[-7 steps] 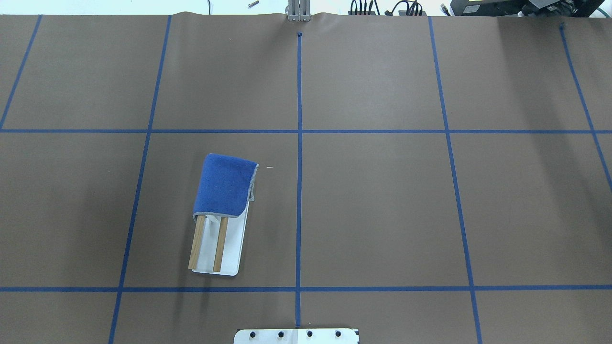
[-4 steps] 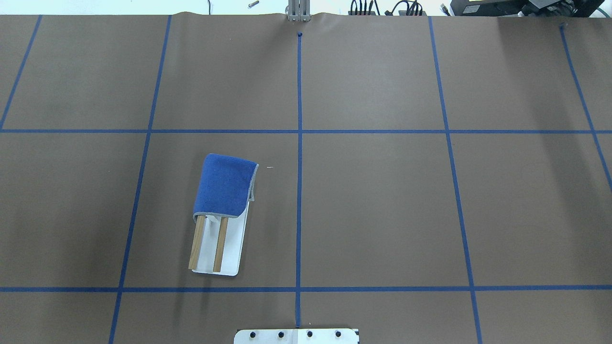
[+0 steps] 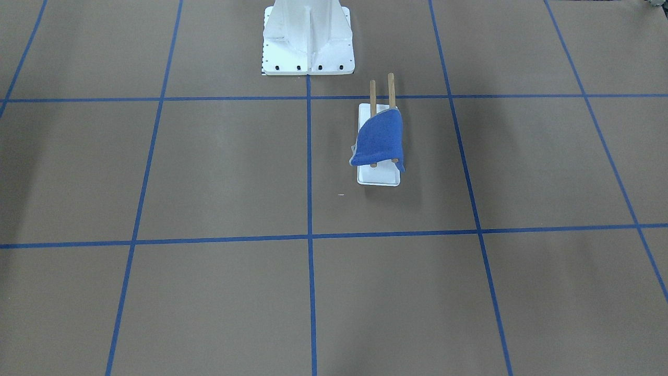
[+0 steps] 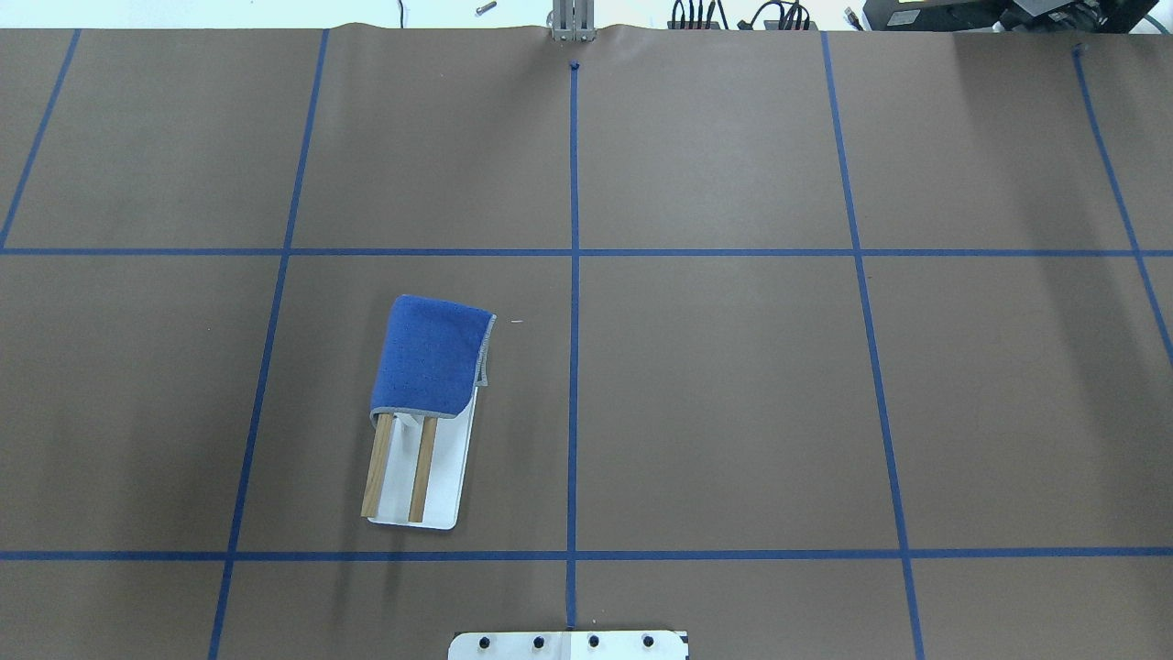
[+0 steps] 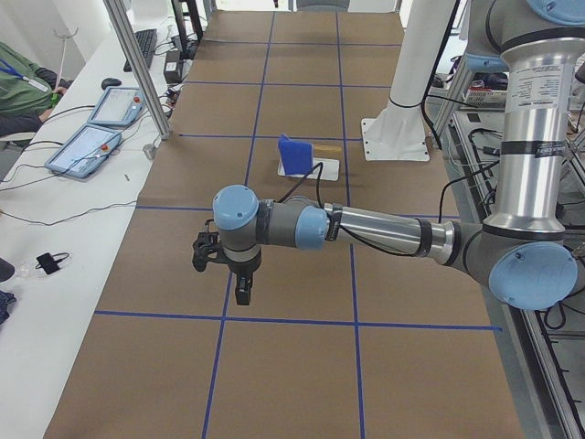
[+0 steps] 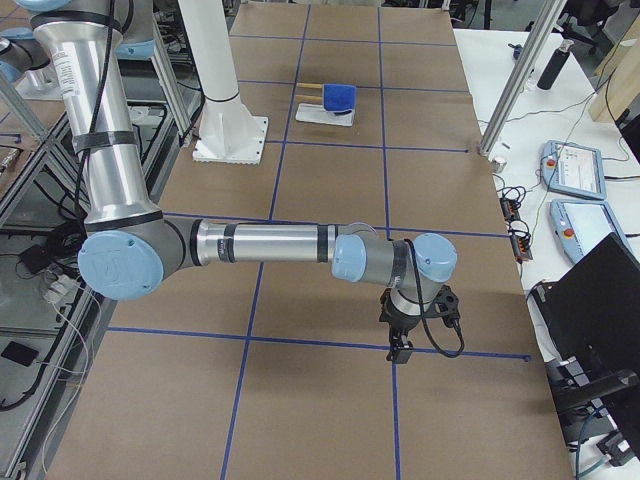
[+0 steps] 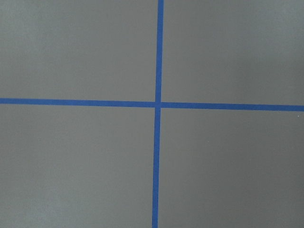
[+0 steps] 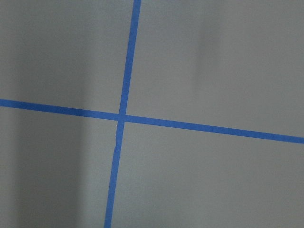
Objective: Hang towel on rack
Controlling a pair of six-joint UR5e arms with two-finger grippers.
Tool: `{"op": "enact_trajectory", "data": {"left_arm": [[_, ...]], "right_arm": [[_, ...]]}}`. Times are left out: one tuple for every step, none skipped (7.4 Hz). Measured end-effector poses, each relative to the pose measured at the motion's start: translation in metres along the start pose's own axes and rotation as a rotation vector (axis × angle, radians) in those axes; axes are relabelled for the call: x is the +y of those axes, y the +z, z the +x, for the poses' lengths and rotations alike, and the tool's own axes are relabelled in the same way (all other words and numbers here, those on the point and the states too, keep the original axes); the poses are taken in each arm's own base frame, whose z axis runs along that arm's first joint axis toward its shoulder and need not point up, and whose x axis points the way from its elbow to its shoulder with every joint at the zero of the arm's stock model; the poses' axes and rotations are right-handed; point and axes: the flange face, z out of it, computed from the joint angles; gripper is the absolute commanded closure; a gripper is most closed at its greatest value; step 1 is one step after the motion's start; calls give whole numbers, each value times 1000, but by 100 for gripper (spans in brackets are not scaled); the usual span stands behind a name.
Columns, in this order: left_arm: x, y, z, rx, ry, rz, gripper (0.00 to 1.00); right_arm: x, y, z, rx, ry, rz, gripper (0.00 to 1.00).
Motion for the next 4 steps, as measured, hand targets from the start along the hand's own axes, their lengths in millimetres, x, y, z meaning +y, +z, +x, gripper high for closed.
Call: {"op": "enact_trajectory", "data": {"left_arm": [[0, 0, -1, -3, 38, -1, 2], [0, 2, -3, -7, 108, -9, 2], [1, 2, -5, -9, 157, -15, 2], [2, 2, -5, -7, 182, -16, 2]], "right_arm": [[0, 0, 0, 0, 0, 0, 0], [0, 0, 0, 0, -1, 0, 0], [0, 0, 0, 1, 0, 0, 0], [0, 0, 0, 0, 0, 1, 0]]}}
